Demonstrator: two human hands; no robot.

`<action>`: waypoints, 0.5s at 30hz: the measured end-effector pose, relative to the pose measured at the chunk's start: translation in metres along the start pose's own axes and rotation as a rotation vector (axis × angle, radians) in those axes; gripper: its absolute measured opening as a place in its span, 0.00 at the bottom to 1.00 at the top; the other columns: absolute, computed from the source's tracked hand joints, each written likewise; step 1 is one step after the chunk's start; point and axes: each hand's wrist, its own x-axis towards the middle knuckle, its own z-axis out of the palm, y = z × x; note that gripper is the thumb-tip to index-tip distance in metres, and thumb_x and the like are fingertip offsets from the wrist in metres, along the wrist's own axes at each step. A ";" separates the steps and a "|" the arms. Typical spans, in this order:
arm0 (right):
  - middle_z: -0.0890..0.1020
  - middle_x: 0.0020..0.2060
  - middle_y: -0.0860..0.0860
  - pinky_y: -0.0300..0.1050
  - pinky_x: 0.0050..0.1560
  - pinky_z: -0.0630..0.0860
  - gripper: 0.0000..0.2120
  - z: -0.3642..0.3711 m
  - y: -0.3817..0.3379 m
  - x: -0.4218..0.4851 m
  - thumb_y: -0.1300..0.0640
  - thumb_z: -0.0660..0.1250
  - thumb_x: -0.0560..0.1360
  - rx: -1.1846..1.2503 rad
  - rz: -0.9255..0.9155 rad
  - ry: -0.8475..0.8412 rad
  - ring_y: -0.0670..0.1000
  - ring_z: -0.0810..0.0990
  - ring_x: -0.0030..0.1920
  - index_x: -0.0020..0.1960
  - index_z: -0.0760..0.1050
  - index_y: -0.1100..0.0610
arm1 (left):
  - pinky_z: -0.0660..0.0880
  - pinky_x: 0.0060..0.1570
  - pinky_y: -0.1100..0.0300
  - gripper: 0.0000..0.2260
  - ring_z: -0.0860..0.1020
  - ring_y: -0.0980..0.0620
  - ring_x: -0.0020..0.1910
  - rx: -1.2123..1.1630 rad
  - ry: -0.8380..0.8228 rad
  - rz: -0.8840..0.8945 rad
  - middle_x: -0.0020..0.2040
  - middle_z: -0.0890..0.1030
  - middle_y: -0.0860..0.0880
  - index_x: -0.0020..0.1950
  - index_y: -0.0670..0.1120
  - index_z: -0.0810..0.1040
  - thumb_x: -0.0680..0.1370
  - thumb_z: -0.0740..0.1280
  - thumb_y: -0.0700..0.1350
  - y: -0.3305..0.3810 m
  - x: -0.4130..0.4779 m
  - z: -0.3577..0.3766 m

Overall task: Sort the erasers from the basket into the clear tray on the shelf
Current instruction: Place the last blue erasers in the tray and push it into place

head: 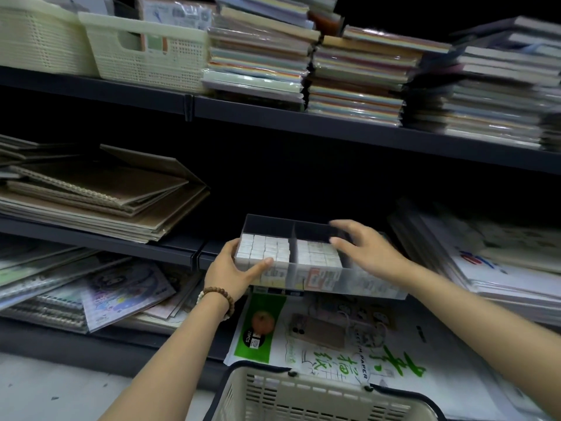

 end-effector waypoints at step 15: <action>0.63 0.73 0.50 0.37 0.63 0.58 0.27 -0.009 0.137 -0.040 0.43 0.61 0.76 -0.048 0.215 0.375 0.50 0.63 0.72 0.71 0.67 0.55 | 0.67 0.64 0.51 0.44 0.63 0.47 0.72 0.069 -0.005 0.025 0.74 0.63 0.50 0.75 0.53 0.56 0.63 0.65 0.67 0.020 0.016 0.044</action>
